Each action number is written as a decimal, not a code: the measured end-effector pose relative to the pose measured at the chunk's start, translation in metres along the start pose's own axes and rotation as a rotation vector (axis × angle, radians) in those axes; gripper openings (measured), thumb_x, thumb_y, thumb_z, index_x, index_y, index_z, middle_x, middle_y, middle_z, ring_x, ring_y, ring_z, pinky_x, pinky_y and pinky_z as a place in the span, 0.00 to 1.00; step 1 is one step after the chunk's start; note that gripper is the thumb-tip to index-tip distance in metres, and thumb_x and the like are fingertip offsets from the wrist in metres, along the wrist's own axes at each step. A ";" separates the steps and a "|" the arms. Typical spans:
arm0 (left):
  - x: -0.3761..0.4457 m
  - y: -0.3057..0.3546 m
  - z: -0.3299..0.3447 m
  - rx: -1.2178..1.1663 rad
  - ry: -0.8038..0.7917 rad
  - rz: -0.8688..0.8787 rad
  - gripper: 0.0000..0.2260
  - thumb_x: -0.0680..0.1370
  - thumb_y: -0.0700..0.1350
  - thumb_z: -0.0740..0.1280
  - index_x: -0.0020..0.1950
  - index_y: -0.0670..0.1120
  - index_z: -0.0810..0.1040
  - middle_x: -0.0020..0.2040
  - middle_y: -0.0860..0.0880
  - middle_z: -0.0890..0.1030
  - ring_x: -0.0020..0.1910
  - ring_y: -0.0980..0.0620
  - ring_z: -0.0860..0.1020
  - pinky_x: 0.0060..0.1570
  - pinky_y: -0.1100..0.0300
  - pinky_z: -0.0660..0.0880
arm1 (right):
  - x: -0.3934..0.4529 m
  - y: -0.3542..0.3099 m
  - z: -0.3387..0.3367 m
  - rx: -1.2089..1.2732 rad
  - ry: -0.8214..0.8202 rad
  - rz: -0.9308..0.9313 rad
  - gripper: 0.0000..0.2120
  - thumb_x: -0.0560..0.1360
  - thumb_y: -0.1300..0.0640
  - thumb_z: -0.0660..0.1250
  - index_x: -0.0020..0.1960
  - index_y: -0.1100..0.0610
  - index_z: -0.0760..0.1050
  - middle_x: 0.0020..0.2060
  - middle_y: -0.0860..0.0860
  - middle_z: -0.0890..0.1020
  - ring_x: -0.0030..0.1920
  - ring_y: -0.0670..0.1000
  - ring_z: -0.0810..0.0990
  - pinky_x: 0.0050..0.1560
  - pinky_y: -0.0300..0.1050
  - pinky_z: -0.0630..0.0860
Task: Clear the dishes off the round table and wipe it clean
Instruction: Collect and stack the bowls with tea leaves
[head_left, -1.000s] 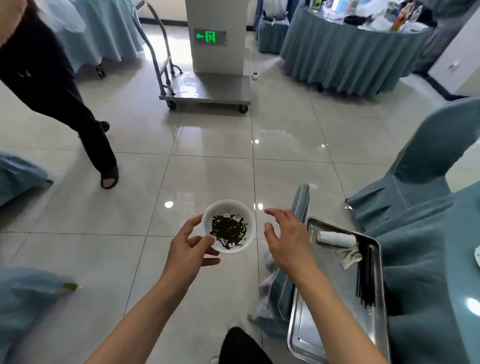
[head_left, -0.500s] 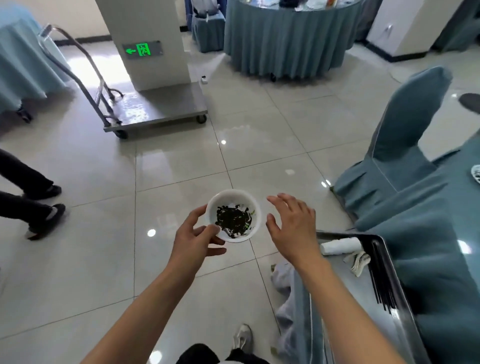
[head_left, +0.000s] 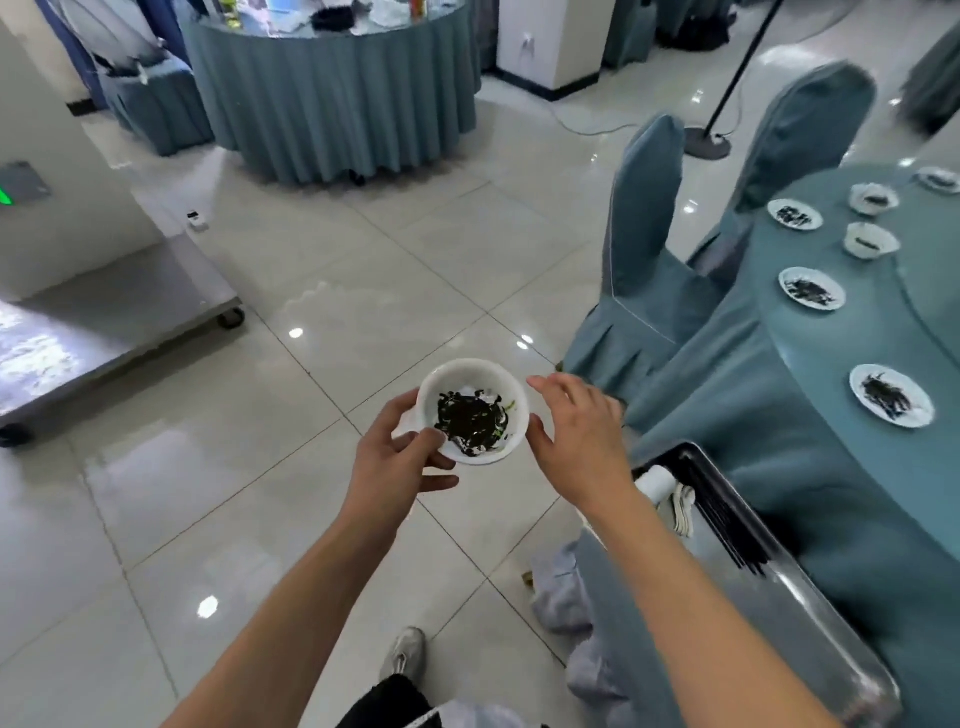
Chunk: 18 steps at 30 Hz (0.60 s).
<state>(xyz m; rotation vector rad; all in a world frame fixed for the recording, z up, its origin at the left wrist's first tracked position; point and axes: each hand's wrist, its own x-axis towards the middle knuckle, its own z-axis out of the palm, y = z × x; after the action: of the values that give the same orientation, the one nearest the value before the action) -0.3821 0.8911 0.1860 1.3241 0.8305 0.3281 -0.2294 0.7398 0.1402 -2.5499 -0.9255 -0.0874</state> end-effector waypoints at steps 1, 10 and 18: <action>0.017 0.008 -0.003 0.019 -0.035 0.000 0.19 0.79 0.36 0.66 0.66 0.54 0.77 0.42 0.41 0.84 0.38 0.49 0.83 0.39 0.51 0.83 | 0.011 -0.004 0.003 -0.003 0.018 0.030 0.20 0.79 0.49 0.64 0.71 0.49 0.71 0.66 0.50 0.75 0.65 0.55 0.72 0.65 0.55 0.65; 0.132 0.047 0.024 0.119 -0.303 -0.019 0.18 0.79 0.37 0.66 0.64 0.56 0.78 0.39 0.44 0.84 0.39 0.48 0.84 0.41 0.48 0.84 | 0.064 0.006 0.010 -0.091 0.118 0.315 0.21 0.78 0.50 0.66 0.70 0.47 0.70 0.64 0.48 0.75 0.62 0.54 0.74 0.64 0.54 0.66; 0.218 0.069 0.116 0.216 -0.512 -0.039 0.17 0.79 0.36 0.67 0.63 0.54 0.79 0.41 0.43 0.84 0.38 0.48 0.83 0.41 0.48 0.84 | 0.117 0.085 0.009 -0.109 0.207 0.554 0.19 0.76 0.51 0.66 0.67 0.47 0.72 0.60 0.47 0.76 0.58 0.54 0.75 0.61 0.51 0.66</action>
<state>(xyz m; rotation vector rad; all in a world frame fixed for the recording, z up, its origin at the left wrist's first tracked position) -0.1368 0.9662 0.1780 1.5018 0.4641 -0.1369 -0.0862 0.7554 0.1245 -2.7346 -0.1251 -0.2340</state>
